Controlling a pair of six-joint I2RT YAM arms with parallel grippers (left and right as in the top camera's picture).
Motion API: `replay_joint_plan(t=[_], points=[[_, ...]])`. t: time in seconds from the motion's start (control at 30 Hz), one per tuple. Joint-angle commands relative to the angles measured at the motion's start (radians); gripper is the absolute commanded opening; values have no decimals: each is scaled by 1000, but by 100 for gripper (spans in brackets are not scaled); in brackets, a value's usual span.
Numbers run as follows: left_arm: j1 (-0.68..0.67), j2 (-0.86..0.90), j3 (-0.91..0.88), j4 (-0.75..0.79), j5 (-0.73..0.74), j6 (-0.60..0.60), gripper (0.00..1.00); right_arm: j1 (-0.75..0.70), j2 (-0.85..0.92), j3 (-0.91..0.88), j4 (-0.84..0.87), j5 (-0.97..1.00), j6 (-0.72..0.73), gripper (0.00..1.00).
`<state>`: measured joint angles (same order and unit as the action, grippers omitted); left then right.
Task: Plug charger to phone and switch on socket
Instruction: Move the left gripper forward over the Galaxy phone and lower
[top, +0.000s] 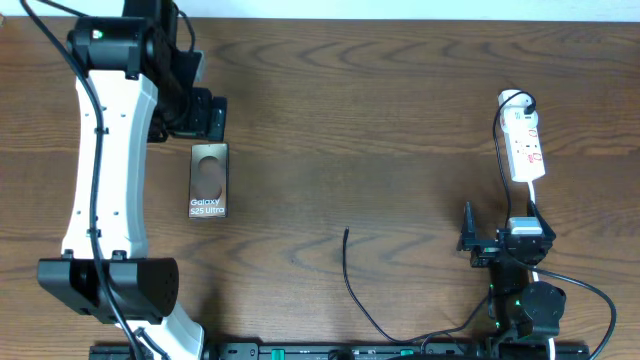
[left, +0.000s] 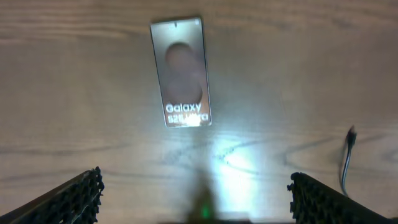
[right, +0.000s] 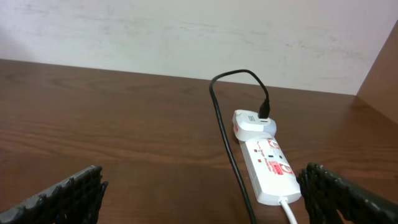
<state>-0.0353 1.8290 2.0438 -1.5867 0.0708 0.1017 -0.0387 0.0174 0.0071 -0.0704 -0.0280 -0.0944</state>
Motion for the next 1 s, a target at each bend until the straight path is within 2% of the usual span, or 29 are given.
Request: replay_joint_plan(t=[0.0, 0.27, 0.5, 0.97], points=[[2, 0, -48, 4, -14, 3, 95, 8, -4, -2, -5, 3, 11, 99], [2, -33, -240, 140, -31, 2, 95, 8, -4, -2, -5, 3, 11, 99], [2, -135, -453, 309, -30, -2, 96, 8, -4, -2, -5, 3, 11, 99], [2, -150, -676, 557, -29, -1, 96, 8, -4, -2, -5, 3, 11, 99]])
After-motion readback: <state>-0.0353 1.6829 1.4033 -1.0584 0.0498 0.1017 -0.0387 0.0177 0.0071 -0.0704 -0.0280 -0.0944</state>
